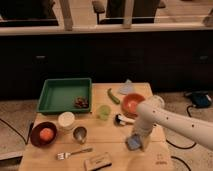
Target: Wipe table surface with sponge
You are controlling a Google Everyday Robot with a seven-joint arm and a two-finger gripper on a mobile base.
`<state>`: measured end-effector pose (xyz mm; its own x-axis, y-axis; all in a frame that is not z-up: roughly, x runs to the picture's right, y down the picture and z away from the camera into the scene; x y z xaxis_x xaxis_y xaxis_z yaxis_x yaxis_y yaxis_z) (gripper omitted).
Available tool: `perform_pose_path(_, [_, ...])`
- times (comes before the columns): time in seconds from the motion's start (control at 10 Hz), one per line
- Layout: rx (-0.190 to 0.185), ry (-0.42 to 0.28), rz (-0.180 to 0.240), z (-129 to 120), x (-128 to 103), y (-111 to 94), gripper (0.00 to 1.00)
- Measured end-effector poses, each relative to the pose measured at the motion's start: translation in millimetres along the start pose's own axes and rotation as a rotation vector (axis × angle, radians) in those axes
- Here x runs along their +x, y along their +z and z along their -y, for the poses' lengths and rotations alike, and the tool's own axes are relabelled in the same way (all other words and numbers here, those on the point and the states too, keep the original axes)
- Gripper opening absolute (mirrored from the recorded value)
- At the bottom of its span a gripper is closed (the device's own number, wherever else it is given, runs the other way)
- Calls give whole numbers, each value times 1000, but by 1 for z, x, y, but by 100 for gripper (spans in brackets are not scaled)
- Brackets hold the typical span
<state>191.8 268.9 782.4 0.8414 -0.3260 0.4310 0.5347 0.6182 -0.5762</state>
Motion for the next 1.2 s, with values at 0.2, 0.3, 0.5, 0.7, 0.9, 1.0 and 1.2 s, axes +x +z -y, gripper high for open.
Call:
perform_pose_path(0.2, [32,-15,18,15,6,-5,0])
perform_pose_path(0.3, [36,-34,21,19,3,-7,0])
perform_pose_path(0.5, [38,-118,29,37,-25,-9,0])
perform_pose_path(0.7, [36,-222,33,42,-55,-9,0])
perform_pose_path(0.9, [31,-290,39,29,-74,-8,0])
perform_pose_path(1.0, [26,-326,45,13,-86,-7,0])
perform_pose_path(1.2, [12,-349,53,-6,-91,-2,0])
